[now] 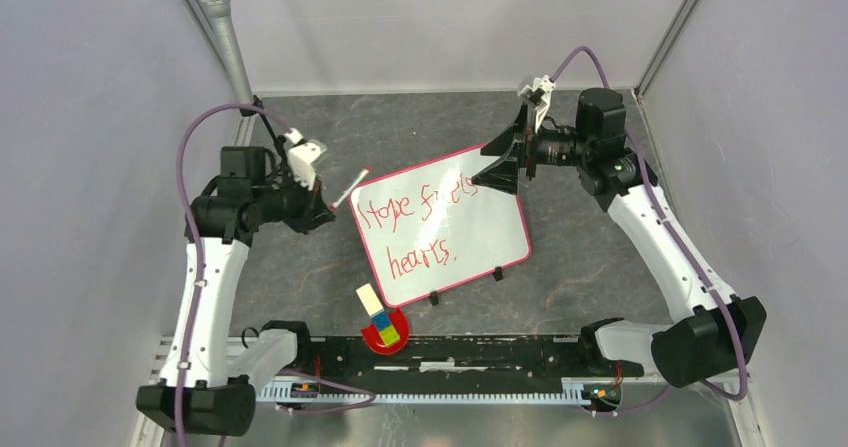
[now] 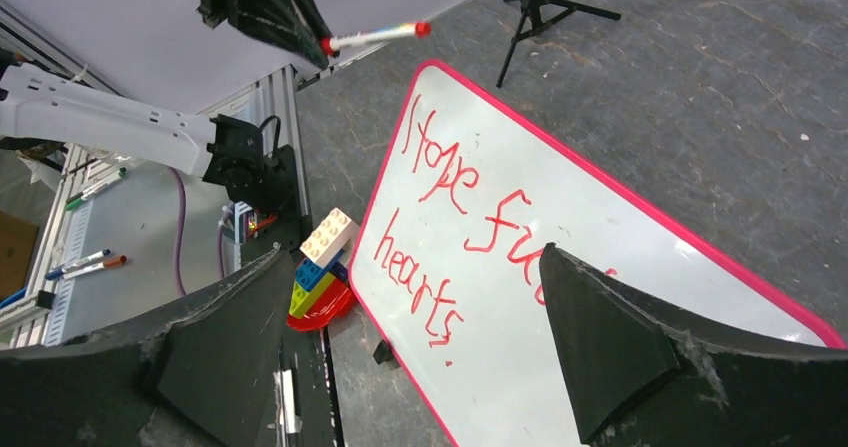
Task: Write a sentence on the whiteboard
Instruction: Place the whiteboard marker at the center of the board.
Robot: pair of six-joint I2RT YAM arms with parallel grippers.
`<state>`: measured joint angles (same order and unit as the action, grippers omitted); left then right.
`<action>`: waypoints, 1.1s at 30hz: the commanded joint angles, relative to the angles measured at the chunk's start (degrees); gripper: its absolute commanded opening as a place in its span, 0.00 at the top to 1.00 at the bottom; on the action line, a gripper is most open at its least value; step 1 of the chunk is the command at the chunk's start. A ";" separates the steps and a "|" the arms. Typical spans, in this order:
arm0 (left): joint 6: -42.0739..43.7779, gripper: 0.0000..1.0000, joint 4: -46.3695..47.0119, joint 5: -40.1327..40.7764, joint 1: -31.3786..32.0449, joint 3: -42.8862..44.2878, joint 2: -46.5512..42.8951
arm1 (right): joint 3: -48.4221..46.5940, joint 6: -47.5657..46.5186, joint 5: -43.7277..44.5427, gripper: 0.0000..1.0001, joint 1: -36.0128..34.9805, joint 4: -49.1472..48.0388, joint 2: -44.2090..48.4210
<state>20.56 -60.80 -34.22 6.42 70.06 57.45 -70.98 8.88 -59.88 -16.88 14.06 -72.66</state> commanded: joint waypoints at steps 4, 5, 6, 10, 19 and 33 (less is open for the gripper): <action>11.38 0.98 -5.37 0.37 -24.78 -5.28 -0.37 | -0.48 -5.83 -0.03 0.02 2.09 5.06 2.72; 13.13 0.98 -5.24 0.41 -27.29 -6.03 0.41 | -0.34 -6.62 -0.06 0.02 2.43 5.70 2.96; 14.76 0.98 -5.01 0.65 -29.98 -6.90 1.39 | -0.30 -7.68 0.18 0.02 2.68 6.60 3.27; 18.57 0.98 -1.44 4.51 -33.99 -11.30 6.02 | 0.20 -12.40 1.46 0.02 3.86 10.81 3.60; 19.18 0.85 11.73 9.69 -33.83 -22.30 11.86 | 4.38 -19.91 5.28 0.02 7.19 16.43 4.74; 18.90 0.64 21.63 15.64 -30.61 -28.03 19.70 | 8.53 -22.68 7.05 0.02 9.15 17.67 5.95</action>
<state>36.51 -42.92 -20.25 -24.93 42.81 76.71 -62.98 -12.40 -53.41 -8.16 31.97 -68.05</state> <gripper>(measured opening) 0.297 0.979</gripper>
